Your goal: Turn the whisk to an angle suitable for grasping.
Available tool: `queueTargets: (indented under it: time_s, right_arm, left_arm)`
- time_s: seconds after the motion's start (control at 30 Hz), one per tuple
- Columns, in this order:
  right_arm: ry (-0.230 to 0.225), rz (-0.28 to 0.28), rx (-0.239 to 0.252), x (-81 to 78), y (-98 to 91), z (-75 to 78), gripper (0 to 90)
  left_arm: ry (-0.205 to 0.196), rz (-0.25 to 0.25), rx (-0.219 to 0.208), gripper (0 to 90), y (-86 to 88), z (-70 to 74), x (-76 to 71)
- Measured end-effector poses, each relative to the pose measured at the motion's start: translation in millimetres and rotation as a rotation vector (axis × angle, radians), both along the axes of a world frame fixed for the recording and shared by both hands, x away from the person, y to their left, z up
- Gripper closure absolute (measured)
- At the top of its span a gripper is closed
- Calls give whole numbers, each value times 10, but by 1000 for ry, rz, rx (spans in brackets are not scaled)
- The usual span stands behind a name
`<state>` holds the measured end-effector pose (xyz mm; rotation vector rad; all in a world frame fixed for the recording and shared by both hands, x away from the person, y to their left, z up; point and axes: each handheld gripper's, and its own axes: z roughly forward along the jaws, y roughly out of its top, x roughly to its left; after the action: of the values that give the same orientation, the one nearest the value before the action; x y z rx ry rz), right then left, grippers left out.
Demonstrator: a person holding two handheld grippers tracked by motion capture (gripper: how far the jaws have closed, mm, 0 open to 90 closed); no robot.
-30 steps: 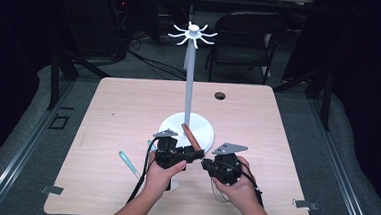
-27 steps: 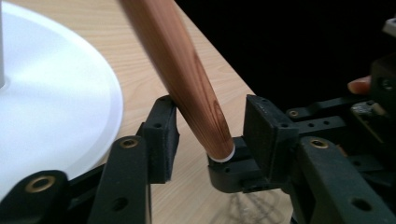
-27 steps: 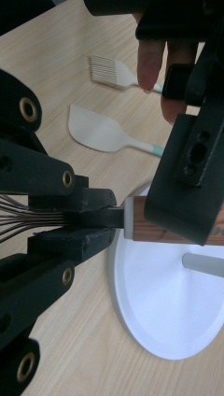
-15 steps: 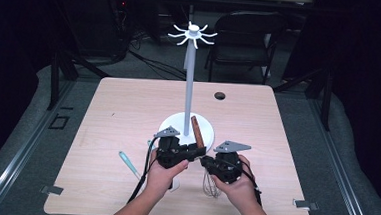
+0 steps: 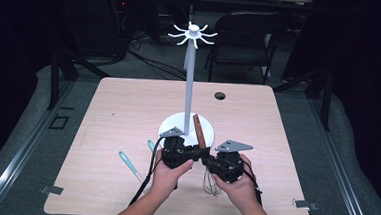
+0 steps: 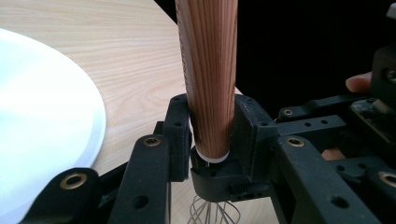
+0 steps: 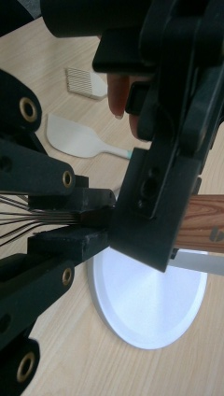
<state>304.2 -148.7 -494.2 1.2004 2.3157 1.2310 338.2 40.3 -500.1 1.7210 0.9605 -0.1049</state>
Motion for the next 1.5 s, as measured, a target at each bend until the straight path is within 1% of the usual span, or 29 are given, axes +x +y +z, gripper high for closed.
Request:
queueTargets:
  time_s: [0.03, 0.13, 0.2, 0.3, 0.33, 0.4, 0.47, 0.53, 0.57, 0.63, 0.77, 0.83, 0.9, 0.97, 1.0, 1.03, 1.07, 1.1, 1.13, 1.23, 1.37, 1.4, 1.43, 1.47, 1.5]
  right_arm:
    - [3, 1, -1, 2, -2, 1, 812]
    - [-3, 1, 1, 1, -7, -2, 809]
    - [6, 6, 9, 10, -11, -1, 801]
    - [18, 13, 37, 17, -36, 10, 737]
    - [23, 13, 40, 14, -48, 21, 724]
    - [11, 12, 50, 10, -70, 33, 709]
    - [10, 10, 62, 0, -102, 64, 700]
    - [12, 10, 62, -5, -114, 80, 697]
    - [-4, 8, 69, -20, -153, 121, 686]
    - [-17, 2, 66, -36, -201, 166, 683]
    - [-27, -19, 60, -33, -307, 195, 672]
    - [-19, -38, 47, -13, -368, 159, 668]
    - [-6, -54, 22, 3, -430, 92, 660]
    - [-1, -71, 6, 6, -467, 27, 652]
    - [2, -75, -10, 8, -490, -7, 647]
    - [2, -81, -19, 11, -509, -42, 640]
    - [2, -81, -19, 11, -509, -42, 640]
    - [4, -91, -24, 25, -538, -111, 632]
    - [10, -94, -32, 36, -554, -150, 627]
    - [9, -109, -48, 62, -594, -232, 611]
    - [23, -132, -63, 92, -658, -307, 598]
    - [26, -139, -59, 96, -667, -319, 596]
    - [31, -139, -52, 102, -679, -332, 594]
    - [32, -144, -50, 103, -684, -343, 592]
    - [36, -146, -50, 103, -685, -350, 591]
  left_arm:
    - [1, 2, 0, 702, -7, -5, 0]
    - [3, 2, -4, 713, -11, -5, 2]
    - [2, -1, 3, 716, -7, 4, 2]
    - [3, -4, 6, 720, 51, 25, 26]
    - [2, -7, 4, 722, 68, 33, 32]
    - [-4, -8, 6, 723, 94, 54, 40]
    - [-17, -10, 8, 724, 123, 87, 51]
    - [-23, -10, 9, 724, 138, 107, 54]
    - [-35, -19, 11, 725, 174, 146, 70]
    - [-44, -27, 11, 725, 198, 180, 80]
    - [-73, -54, 42, 725, 224, 257, 88]
    - [-86, -61, 57, 725, 230, 290, 92]
    - [-97, -71, 63, 725, 240, 322, 103]
    - [-97, -76, 66, 726, 244, 337, 110]
    - [-105, -87, 75, 725, 254, 360, 131]
    - [-105, -90, 78, 726, 256, 372, 140]
    - [-105, -90, 78, 726, 256, 372, 140]
    - [-102, -118, 74, 725, 270, 395, 178]
    - [-99, -128, 74, 725, 275, 406, 193]
    - [-114, -132, 92, 725, 303, 468, 238]
    - [-133, -129, 100, 725, 340, 598, 300]
    - [-133, -129, 100, 725, 340, 598, 300]
    - [-145, -126, 112, 725, 350, 657, 312]
    - [-163, -126, 115, 725, 360, 741, 327]
    - [-172, -129, 113, 725, 368, 808, 337]
